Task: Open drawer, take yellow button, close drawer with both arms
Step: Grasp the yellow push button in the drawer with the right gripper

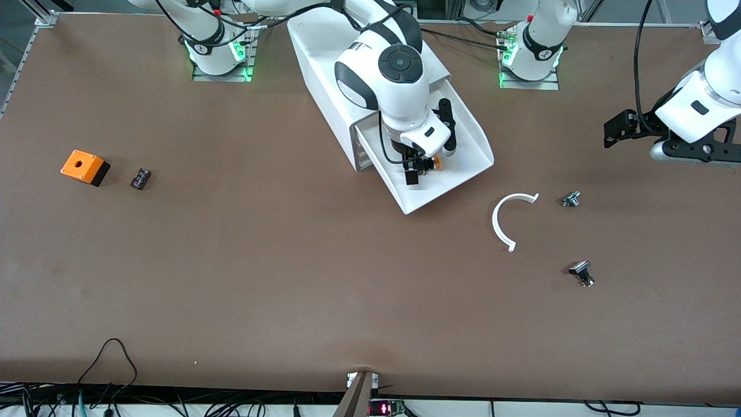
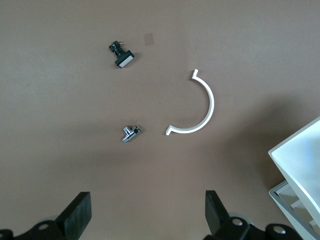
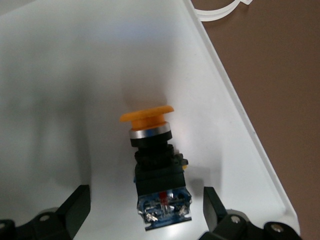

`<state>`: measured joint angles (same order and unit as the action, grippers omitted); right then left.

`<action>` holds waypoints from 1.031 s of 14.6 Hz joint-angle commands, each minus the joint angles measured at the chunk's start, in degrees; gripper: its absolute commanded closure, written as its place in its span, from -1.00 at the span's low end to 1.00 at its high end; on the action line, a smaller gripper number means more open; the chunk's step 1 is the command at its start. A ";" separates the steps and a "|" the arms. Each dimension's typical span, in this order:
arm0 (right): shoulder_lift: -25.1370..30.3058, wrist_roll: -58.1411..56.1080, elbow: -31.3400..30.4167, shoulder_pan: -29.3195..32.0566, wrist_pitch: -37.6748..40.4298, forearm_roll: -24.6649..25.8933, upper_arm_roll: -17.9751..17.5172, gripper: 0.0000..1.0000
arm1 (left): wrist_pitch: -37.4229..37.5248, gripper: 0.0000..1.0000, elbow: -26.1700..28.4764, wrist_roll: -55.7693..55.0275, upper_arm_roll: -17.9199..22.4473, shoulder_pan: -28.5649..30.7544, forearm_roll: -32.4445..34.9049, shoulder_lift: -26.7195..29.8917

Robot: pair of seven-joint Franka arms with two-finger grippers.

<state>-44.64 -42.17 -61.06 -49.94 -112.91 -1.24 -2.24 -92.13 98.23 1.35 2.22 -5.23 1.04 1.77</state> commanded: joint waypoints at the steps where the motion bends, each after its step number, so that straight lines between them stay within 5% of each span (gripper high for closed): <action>1: -1.16 1.12 2.00 -1.39 0.15 -0.43 0.66 -0.81 | 1.17 -1.00 -1.46 -0.65 -0.20 -0.05 1.51 -0.71; 4: -1.16 0.77 2.09 -2.53 -0.29 -0.26 2.33 -0.14 | 1.08 -1.00 -1.99 -0.73 -0.29 -0.40 1.24 -0.80; 7: -1.07 1.04 2.09 -3.06 -0.29 -0.08 2.33 0.27 | 1.16 -1.00 -2.25 -0.73 -0.47 -0.49 1.15 -1.06; 15: 6.47 6.48 2.26 -3.85 3.49 0.80 4.26 0.38 | 1.17 -1.00 -2.26 -0.82 -0.64 -0.40 0.98 -1.06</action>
<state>-42.46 -37.01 -58.79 -53.14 -111.85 -0.87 1.09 -92.13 97.89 1.30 1.60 -5.29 1.04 1.70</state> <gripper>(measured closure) 0.586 0.000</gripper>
